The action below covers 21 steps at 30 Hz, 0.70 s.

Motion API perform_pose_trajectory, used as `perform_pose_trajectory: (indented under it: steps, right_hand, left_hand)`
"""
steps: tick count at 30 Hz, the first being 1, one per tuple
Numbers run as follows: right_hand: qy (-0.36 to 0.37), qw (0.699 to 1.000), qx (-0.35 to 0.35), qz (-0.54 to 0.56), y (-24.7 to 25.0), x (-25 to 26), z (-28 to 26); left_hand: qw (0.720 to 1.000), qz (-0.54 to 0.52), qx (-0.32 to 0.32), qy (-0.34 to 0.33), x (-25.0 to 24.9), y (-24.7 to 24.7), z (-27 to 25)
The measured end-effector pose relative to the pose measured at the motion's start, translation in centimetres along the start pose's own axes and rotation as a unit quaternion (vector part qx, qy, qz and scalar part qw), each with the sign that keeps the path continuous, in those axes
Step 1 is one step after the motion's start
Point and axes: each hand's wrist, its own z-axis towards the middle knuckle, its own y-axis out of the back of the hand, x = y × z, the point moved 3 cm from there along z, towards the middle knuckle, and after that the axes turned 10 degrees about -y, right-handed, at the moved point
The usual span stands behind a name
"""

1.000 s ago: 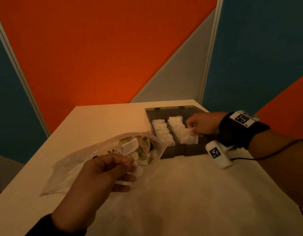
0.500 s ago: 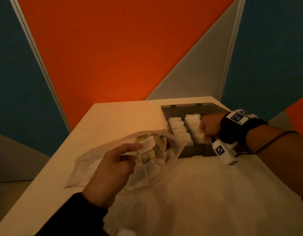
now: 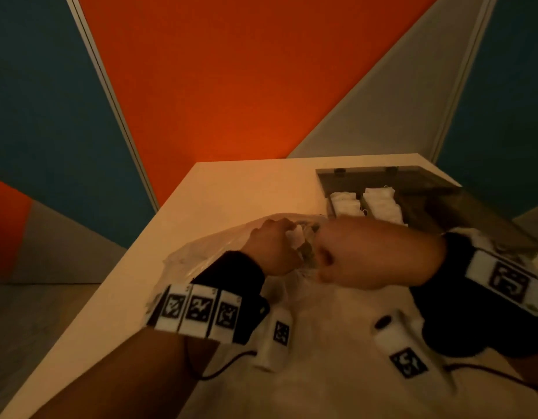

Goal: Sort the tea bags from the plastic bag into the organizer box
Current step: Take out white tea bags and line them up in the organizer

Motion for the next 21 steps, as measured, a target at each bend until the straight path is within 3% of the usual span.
perform_pose_trajectory:
  steps: [3, 6, 9, 13, 18, 21]
  right_hand:
    - [0.027, 0.999, 0.03, 0.0, -2.8, 0.1, 2.6]
    - [0.009, 0.999, 0.045, 0.005, -4.4, -0.5, 4.6]
    - [0.039, 0.997, 0.066, 0.025, -5.2, -0.2, 5.4]
    - [0.058, 0.996, 0.058, 0.018, -5.4, 0.9, 5.8]
    - [0.061, 0.995, 0.072, -0.026, -5.5, 1.8, 6.4]
    - [0.027, 0.996, 0.077, -0.028, -6.1, 1.6, 7.4]
  left_hand:
    - [0.996, 0.072, 0.05, 0.006, 0.1, -1.1, 1.1]
    - [0.995, 0.091, 0.009, 0.032, -0.2, -0.1, 1.1]
    - [0.997, 0.067, -0.035, 0.014, -0.6, 2.0, 0.0]
    - [0.997, 0.015, -0.058, 0.042, 0.1, 3.6, -3.1]
    - [0.993, -0.044, 0.034, 0.108, 1.5, 3.2, -7.1]
    - [0.989, -0.075, 0.04, 0.121, 2.3, 2.8, -7.9]
